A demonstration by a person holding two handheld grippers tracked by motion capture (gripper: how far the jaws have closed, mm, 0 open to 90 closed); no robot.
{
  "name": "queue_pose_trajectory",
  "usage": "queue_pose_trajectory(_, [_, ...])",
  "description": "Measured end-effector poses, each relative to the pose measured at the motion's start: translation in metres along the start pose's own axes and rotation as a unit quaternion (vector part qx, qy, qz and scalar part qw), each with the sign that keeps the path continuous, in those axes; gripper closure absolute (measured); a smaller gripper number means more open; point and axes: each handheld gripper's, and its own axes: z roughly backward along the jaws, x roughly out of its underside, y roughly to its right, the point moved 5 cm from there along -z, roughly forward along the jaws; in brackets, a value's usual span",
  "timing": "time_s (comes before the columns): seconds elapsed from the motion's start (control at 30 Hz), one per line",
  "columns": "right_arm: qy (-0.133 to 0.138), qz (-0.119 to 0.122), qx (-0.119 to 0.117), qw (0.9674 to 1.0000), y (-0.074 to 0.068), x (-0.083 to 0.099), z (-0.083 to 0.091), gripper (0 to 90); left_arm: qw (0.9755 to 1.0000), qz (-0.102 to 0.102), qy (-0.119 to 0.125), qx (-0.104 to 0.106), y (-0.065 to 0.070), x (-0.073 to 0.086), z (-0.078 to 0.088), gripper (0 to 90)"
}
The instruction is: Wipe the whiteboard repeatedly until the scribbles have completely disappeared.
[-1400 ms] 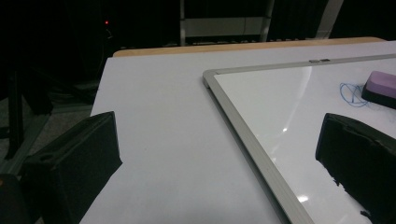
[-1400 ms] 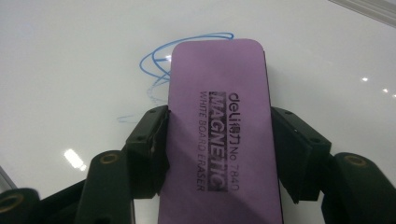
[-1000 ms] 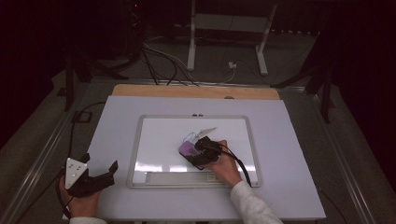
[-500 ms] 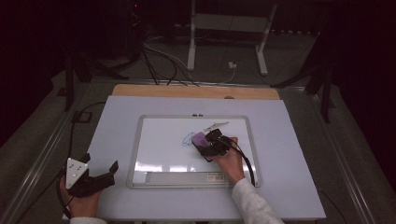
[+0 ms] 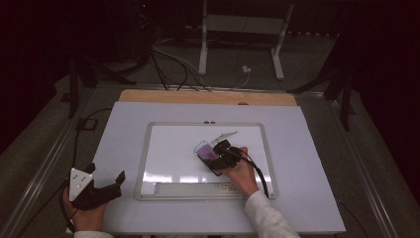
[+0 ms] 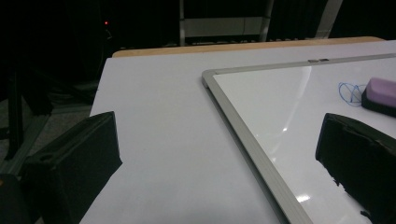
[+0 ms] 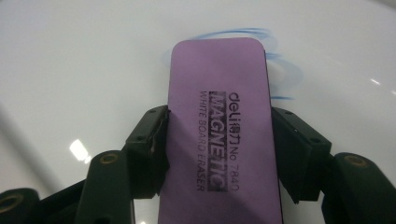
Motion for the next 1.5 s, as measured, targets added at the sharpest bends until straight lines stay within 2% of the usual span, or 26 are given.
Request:
queue_pose_trajectory(0.07, [0.004, -0.027, 0.03, 0.9992, 0.016, 0.0, 0.002, 41.1, 1.0, 0.0, 0.0, 0.0, 0.0, 0.0, 0.0, 0.6])
queue_pose_trajectory(0.13, [0.006, -0.053, 0.043, 0.9977, 0.026, 0.001, 0.003, 41.1, 1.0, 0.0, -0.001, 0.0, 0.0, 0.0, 0.0, 0.6])
queue_pose_trajectory(0.2, [0.003, -0.056, 0.049, 0.9972, 0.026, 0.001, 0.003, 41.1, 1.0, 0.0, -0.002, 0.001, 0.001, 0.0, -0.001, 0.6])
queue_pose_trajectory(0.23, [0.003, -0.048, 0.052, 0.9975, 0.023, 0.0, 0.003, 41.1, 1.0, -0.001, -0.002, 0.001, 0.001, 0.0, -0.001, 0.6])
queue_pose_trajectory(0.3, [0.0, -0.038, 0.027, 0.9989, 0.013, 0.001, 0.002, 41.1, 1.0, -0.002, -0.002, 0.001, 0.001, 0.0, -0.001, 0.6])
queue_pose_trajectory(0.37, [-0.004, -0.014, 0.006, 0.9999, -0.001, 0.002, 0.002, 41.0, 1.0, -0.002, -0.002, 0.001, 0.002, 0.0, -0.001, 0.6])
queue_pose_trajectory(0.43, [-0.009, 0.014, -0.023, 0.9996, -0.017, 0.003, 0.001, 41.0, 1.0, -0.002, -0.002, 0.001, 0.002, 0.0, -0.001, 0.6])
queue_pose_trajectory(0.5, [-0.014, 0.044, -0.044, 0.9979, -0.031, 0.003, 0.001, 41.0, 1.0, -0.002, -0.002, 0.001, 0.001, 0.0, -0.001, 0.6])
queue_pose_trajectory(0.53, [-0.016, 0.054, -0.048, 0.9972, -0.035, 0.004, 0.001, 41.0, 1.0, -0.002, -0.002, 0.001, 0.001, 0.0, -0.001, 0.6])
queue_pose_trajectory(0.6, [-0.018, 0.055, -0.047, 0.9973, -0.034, 0.003, 0.001, 41.0, 1.0, -0.001, -0.002, 0.001, 0.001, 0.0, -0.001, 0.6])
queue_pose_trajectory(0.67, [-0.014, 0.036, -0.032, 0.9987, -0.025, 0.002, 0.0, 41.0, 1.0, -0.002, -0.002, 0.0, 0.001, 0.0, 0.0, 0.6])
queue_pose_trajectory(0.8, [-0.005, -0.014, 0.01, 0.9998, 0.006, 0.0, 0.001, 41.1, 1.0, 0.0, -0.002, 0.0, 0.0, 0.001, 0.0, 0.6])
queue_pose_trajectory(0.87, [-0.001, -0.042, 0.034, 0.9986, 0.022, -0.001, 0.002, 41.1, 1.0, -0.001, -0.001, 0.0, 0.0, 0.0, 0.0, 0.6])
queue_pose_trajectory(0.97, [-0.001, -0.083, 0.067, 0.9943, 0.042, -0.001, 0.005, 41.1, 1.0, 0.0, -0.002, 0.0, 0.0, 0.001, 0.0, 0.6])
queue_pose_trajectory(1.07, [-0.003, -0.106, 0.081, 0.9911, 0.052, -0.002, 0.005, 41.1, 1.0, -0.001, -0.002, 0.001, 0.001, 0.001, -0.001, 0.6])
queue_pose_trajectory(1.13, [-0.005, -0.098, 0.09, 0.9911, 0.049, -0.003, 0.005, 41.1, 1.0, -0.002, -0.003, 0.001, 0.001, 0.001, -0.001, 0.6])
queue_pose_trajectory(1.2, [-0.004, -0.095, 0.067, 0.9933, 0.041, -0.004, 0.002, 41.1, 1.0, -0.004, -0.005, 0.001, 0.002, 0.001, -0.002, 0.6])
queue_pose_trajectory(1.27, [-0.004, -0.077, 0.053, 0.9956, 0.029, -0.005, 0.0, 41.1, 1.0, -0.004, -0.004, 0.001, 0.002, 0.001, -0.001, 0.6])
queue_pose_trajectory(1.4, [-0.01, -0.027, 0.011, 0.9995, -0.002, -0.007, -0.004, 41.0, 1.0, -0.002, -0.004, 0.001, 0.001, 0.001, -0.001, 0.6])
queue_pose_trajectory(1.43, [-0.013, -0.011, -0.004, 0.9998, -0.009, -0.007, -0.005, 41.0, 1.0, -0.003, -0.004, 0.001, 0.002, 0.001, -0.001, 0.6])
queue_pose_trajectory(1.5, [-0.018, 0.015, -0.018, 0.9996, -0.021, -0.008, -0.006, 41.0, 1.0, -0.004, -0.004, 0.001, 0.002, 0.001, -0.001, 0.6])
